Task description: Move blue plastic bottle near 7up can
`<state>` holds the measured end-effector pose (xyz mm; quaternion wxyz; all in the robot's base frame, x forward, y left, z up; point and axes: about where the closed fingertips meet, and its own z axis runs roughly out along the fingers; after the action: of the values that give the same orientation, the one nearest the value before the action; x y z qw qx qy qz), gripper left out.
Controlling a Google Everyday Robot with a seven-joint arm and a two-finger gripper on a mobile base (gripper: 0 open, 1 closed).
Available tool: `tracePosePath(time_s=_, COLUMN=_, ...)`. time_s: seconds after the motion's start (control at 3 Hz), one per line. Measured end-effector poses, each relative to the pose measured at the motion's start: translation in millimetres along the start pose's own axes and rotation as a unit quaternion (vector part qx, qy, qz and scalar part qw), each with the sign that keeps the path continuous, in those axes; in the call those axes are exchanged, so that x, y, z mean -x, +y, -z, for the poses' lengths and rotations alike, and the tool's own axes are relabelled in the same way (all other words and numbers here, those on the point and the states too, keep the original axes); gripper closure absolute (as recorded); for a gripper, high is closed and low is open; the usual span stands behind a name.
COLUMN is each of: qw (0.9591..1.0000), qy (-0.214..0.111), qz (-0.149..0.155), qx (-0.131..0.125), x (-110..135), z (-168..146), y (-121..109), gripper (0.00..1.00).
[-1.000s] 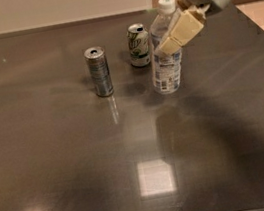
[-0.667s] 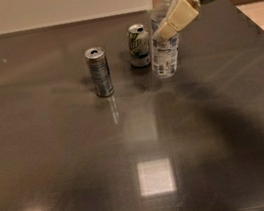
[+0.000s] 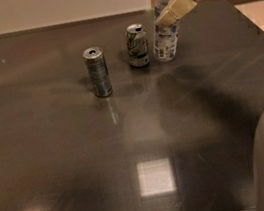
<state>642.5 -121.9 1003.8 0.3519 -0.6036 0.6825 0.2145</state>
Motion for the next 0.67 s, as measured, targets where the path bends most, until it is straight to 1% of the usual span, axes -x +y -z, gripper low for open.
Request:
tracePosePath(time_s=0.33, qw=0.9998, qy=0.013, qz=-0.009, qx=-0.008, x=-18, z=-6, y=-14, gripper=1.00)
tracePosePath(time_s=0.67, qw=0.9993, qy=0.032, qz=-0.019, qx=-0.008, x=-35, z=-14, y=-22, gripper=1.00)
